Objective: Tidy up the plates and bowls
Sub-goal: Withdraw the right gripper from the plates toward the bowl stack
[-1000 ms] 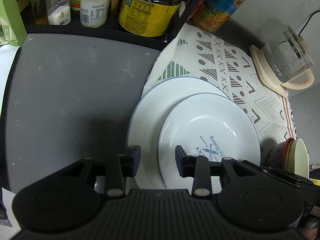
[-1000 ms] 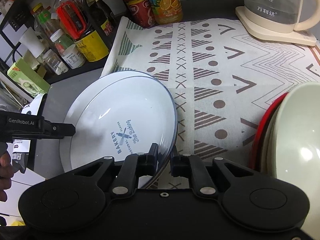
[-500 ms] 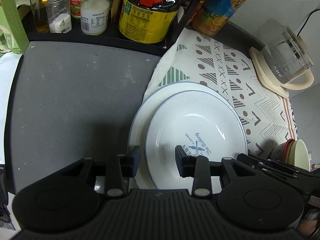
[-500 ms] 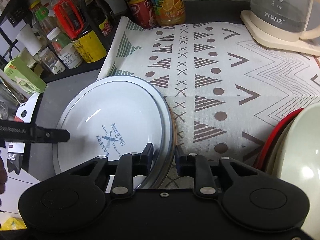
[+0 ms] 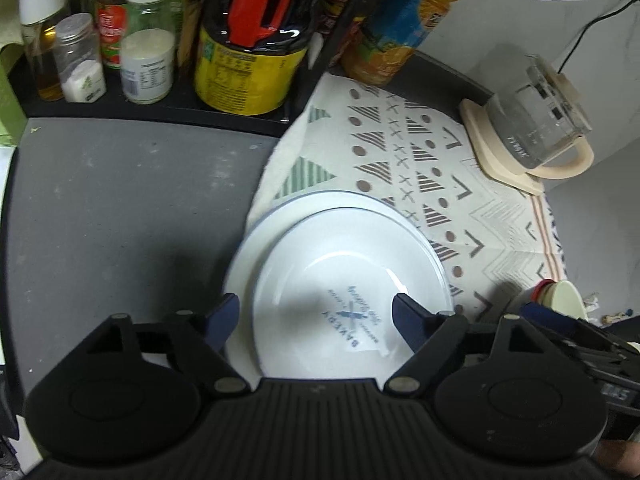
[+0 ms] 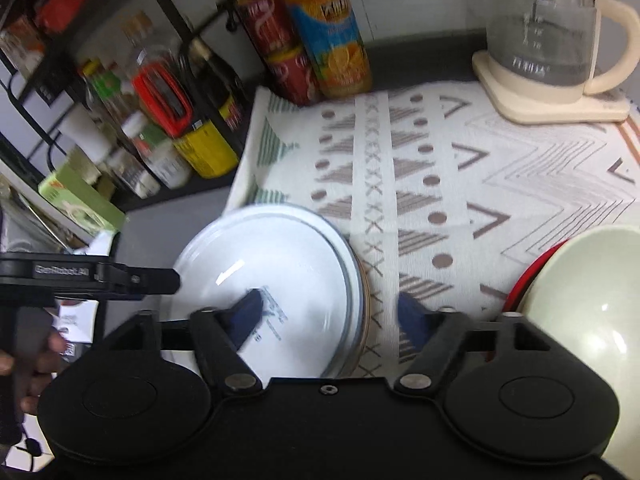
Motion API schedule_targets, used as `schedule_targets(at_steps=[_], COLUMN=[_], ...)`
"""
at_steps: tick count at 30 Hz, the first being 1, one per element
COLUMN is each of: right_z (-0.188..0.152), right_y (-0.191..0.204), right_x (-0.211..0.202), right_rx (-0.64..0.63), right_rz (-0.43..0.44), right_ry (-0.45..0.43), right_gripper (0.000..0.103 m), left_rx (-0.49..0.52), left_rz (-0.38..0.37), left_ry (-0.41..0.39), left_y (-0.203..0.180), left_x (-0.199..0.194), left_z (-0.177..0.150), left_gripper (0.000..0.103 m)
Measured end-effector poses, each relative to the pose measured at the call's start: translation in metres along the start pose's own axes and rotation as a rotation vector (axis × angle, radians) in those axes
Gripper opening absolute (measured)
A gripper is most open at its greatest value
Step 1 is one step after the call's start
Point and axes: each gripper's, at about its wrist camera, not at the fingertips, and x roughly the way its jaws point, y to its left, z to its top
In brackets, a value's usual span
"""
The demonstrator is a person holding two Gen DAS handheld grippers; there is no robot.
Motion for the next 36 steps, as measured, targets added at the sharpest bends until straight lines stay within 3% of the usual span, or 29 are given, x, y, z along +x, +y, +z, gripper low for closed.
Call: schedule_targets(at_steps=[4, 10, 19, 36], right_z=[0.006, 0.007, 0.002, -0.013], right_y=[0.0, -0.007, -0.024, -0.093], right_x=[-0.021, -0.041, -0.06, -0.11], right_rx=[-0.011, 0.013, 0.008, 0.004], right_rz=[-0.002, -0.019, -0.003, 0.027], right_ry=[-0.067, -0.116, -0.144, -0.166], right_gripper=[0.103, 0.103, 0.103, 0.103], left_rx=[0.022, 0.063, 0.043, -0.029], left_rz=[-0.028, -0.046, -0.025, 0.045], left_ry=[0.016, 0.018, -0.02, -0.072], left_y=[-0.006, -0.017, -0.039, -0.106], left_x=[-0.001, -0.007, -0.018, -0.027], left_z=[0.003, 0.003, -0.002, -0.046], left_gripper=[0.087, 0.093, 0.094, 0.094])
